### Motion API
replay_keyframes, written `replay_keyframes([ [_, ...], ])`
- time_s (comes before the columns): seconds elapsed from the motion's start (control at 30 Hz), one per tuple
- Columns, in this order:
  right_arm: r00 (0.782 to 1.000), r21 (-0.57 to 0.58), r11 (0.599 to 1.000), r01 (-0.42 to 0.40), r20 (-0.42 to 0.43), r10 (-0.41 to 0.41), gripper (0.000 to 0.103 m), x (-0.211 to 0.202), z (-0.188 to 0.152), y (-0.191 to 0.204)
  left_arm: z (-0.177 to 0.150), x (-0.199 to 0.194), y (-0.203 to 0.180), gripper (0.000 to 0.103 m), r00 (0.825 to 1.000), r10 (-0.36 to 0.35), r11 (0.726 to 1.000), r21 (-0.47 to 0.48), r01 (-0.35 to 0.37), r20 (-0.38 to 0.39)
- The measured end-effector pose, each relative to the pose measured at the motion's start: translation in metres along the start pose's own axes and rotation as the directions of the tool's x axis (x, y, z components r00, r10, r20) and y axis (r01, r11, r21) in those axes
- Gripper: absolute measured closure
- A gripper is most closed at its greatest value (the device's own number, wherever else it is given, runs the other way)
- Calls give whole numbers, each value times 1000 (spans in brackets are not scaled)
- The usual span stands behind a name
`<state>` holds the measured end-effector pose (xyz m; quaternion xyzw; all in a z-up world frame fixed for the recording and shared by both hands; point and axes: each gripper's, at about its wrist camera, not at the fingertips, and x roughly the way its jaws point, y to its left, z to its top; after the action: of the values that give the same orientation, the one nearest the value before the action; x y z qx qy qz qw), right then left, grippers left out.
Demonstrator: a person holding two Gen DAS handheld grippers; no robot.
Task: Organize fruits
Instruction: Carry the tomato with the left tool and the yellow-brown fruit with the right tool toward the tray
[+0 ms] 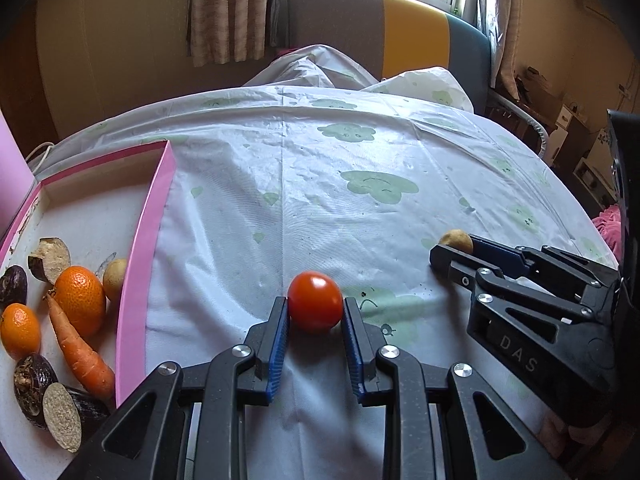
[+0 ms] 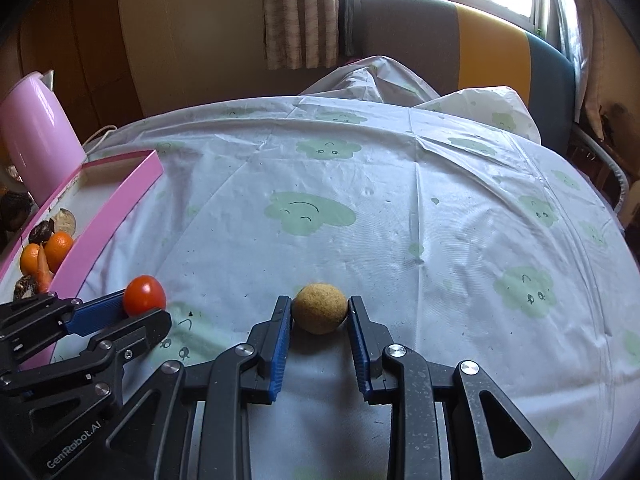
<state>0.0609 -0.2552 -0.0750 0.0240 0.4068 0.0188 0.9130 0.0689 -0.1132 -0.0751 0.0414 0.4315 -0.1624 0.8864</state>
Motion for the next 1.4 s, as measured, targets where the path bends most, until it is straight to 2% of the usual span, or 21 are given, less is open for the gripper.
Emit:
replay_keyframes([
  [0.43, 1000, 9, 1000, -8, 11, 8, 74, 1, -1, -1, -5, 0, 0, 77, 999, 3, 1000, 2, -3, 39],
  [0.67, 1000, -11, 1000, 15, 12, -15, 74, 2, -1, 3, -1, -3, 3, 77, 1000, -16, 1000, -20, 17, 17],
  [0.77, 1000, -16, 1000, 20, 14, -20, 74, 1, -1, 4, 0, -9, 3, 77, 1000, -23, 1000, -20, 23, 7],
  [0.93, 1000, -21, 999, 26, 16, -25, 74, 1, -1, 5, 4, -33, 7, 77, 999, -30, 999, -29, 31, 45],
  [1.2, 999, -31, 999, 35, 18, -35, 74, 0, -1, 6, 9, -68, 28, 77, 995, 25, 998, -62, -19, 101],
  [1.4, 999, -37, 998, 42, 18, -41, 74, 0, -1, 7, 7, -78, 60, 77, 991, 82, 990, -125, -68, 108],
])
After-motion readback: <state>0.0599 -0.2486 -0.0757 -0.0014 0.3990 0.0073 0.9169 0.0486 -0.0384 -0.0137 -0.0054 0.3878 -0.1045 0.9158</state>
